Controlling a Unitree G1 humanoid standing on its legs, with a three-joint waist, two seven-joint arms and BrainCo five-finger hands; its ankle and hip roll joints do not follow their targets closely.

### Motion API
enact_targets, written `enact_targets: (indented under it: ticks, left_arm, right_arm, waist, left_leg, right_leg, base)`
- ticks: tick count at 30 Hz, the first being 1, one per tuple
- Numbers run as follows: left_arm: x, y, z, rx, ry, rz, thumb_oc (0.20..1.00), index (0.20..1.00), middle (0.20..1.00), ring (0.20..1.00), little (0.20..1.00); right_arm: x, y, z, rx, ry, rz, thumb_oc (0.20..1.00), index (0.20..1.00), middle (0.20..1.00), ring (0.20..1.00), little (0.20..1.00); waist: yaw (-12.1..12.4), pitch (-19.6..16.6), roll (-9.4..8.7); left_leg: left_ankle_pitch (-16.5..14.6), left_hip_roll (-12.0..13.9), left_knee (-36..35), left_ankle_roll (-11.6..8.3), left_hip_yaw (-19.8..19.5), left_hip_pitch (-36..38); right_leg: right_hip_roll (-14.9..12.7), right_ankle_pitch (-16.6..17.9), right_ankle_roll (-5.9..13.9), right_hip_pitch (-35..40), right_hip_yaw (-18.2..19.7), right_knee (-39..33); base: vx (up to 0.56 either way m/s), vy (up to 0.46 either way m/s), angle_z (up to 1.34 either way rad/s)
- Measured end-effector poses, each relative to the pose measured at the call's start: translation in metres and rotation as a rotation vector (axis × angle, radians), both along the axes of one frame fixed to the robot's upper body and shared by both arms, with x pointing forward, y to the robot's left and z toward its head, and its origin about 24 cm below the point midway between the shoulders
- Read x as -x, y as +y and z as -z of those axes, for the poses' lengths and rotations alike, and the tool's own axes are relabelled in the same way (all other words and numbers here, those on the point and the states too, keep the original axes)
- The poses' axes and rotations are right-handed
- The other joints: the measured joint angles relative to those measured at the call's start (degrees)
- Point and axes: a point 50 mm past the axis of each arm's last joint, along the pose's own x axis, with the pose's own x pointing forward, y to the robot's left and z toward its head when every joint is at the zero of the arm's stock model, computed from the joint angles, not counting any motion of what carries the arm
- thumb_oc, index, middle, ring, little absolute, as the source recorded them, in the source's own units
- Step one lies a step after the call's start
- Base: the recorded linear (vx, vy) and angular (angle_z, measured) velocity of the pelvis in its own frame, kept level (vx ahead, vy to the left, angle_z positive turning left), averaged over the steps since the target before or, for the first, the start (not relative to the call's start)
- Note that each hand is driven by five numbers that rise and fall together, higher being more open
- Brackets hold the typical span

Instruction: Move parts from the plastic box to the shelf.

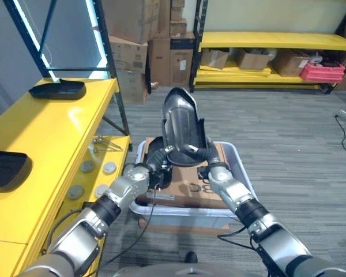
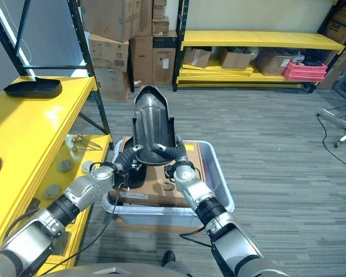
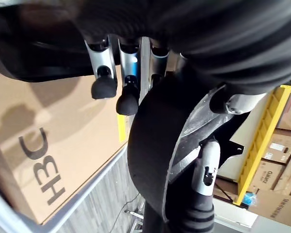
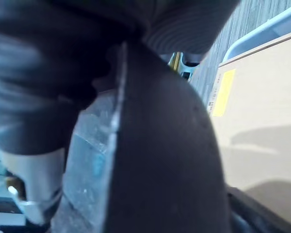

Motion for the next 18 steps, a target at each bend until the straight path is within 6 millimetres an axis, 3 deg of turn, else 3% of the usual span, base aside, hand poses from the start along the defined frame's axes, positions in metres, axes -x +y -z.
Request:
enact_targets:
  ticks: [2, 5, 6, 8, 11, 13, 15, 18]
  left_arm:
    - [0.003, 0.005, -0.014, 0.04, -0.061, -0.004, 0.2, 0.2, 0.2, 0.2, 0.2]
    - [0.0, 0.011, -0.023, 0.073, -0.088, -0.035, 0.2, 0.2, 0.2, 0.2, 0.2]
    - [-0.002, 0.017, -0.026, 0.092, -0.096, -0.063, 0.2, 0.2, 0.2, 0.2, 0.2]
    - [-0.012, 0.035, -0.046, 0.156, -0.166, -0.142, 0.2, 0.2, 0.2, 0.2, 0.2]
    - [-0.019, 0.059, -0.063, 0.176, -0.249, -0.223, 0.2, 0.2, 0.2, 0.2, 0.2]
    - [-0.022, 0.072, -0.069, 0.18, -0.281, -0.271, 0.2, 0.2, 0.2, 0.2, 0.2]
    - [-0.023, 0.072, -0.068, 0.186, -0.28, -0.283, 0.2, 0.2, 0.2, 0.2, 0.2]
    - [-0.023, 0.066, -0.061, 0.188, -0.257, -0.278, 0.2, 0.2, 0.2, 0.2, 0.2]
  right_arm:
    - [0.005, -0.015, -0.013, -0.081, -0.076, 0.056, 1.0, 1.0, 1.0, 1.0, 1.0]
    - [0.008, -0.041, -0.017, -0.147, -0.12, 0.162, 1.0, 1.0, 1.0, 1.0, 1.0]
    - [0.012, -0.059, -0.016, -0.155, -0.121, 0.227, 1.0, 1.0, 1.0, 1.0, 1.0]
    - [0.031, -0.115, -0.001, -0.145, -0.078, 0.44, 1.0, 1.0, 1.0, 1.0, 1.0]
    - [0.062, -0.167, 0.007, -0.158, -0.072, 0.641, 1.0, 1.0, 1.0, 1.0, 1.0]
    - [0.075, -0.185, 0.007, -0.163, -0.096, 0.741, 1.0, 1.0, 1.0, 1.0, 1.0]
    - [0.085, -0.196, 0.009, -0.172, -0.109, 0.797, 1.0, 1.0, 1.0, 1.0, 1.0]
    - [0.087, -0.197, 0.017, -0.189, -0.075, 0.812, 1.0, 1.0, 1.0, 1.0, 1.0]
  waist:
    - [-0.8, 0.02, -0.03]
    - [-1.82, 0.11, -0.21]
    - [-2.05, 0.16, -0.28]
    - [-2.22, 0.27, -0.45]
    - [-3.21, 0.28, -0.45]
    - [-4.87, 0.36, -0.48]
    - [-6.17, 0.45, -0.47]
    - [-7.1, 0.47, -0.46]
  left_leg:
    - [-0.02, 0.02, -0.16, 0.03, 0.12, 0.08]
    - [-0.03, 0.03, -0.33, 0.05, 0.34, 0.26]
    - [0.0, 0.04, -0.49, 0.07, 0.44, 0.3]
    - [0.63, 0.03, -1.88, 0.07, 0.66, 0.71]
    - [0.78, 0.27, -3.1, -0.01, 1.5, 1.52]
    - [0.76, 0.37, -3.32, -0.02, 1.87, 1.8]
    - [0.63, 0.5, -3.33, 0.0, 2.61, 2.01]
    - [0.49, 0.71, -3.32, -0.04, 3.11, 2.03]
  right_leg:
    - [0.0, -0.04, 0.06, -0.01, 0.1, 0.0]
    - [0.01, -0.11, 0.16, -0.02, 0.24, -0.01]
    - [0.02, -0.12, 0.17, -0.09, 0.27, -0.01]
    - [0.1, -0.17, 0.25, -0.42, 0.38, -0.02]
    - [0.51, -0.34, 0.37, -0.51, 1.2, -0.06]
    - [0.61, -0.49, 0.49, -0.58, 1.4, -0.25]
    - [0.74, -0.63, 0.63, -0.61, 1.77, -0.36]
    - [0.96, -0.65, 0.65, -0.86, 2.02, -0.36]
  base:
    - [0.0, 0.0, 0.0]
    - [0.01, -0.005, -0.03]
    - [0.01, -0.005, -0.03]
    - [0.01, -0.009, -0.06]
    - [0.0, -0.012, -0.14]
    - [0.0, -0.011, -0.11]
    - [-0.01, -0.02, -0.15]
    - [-0.01, -0.017, -0.11]
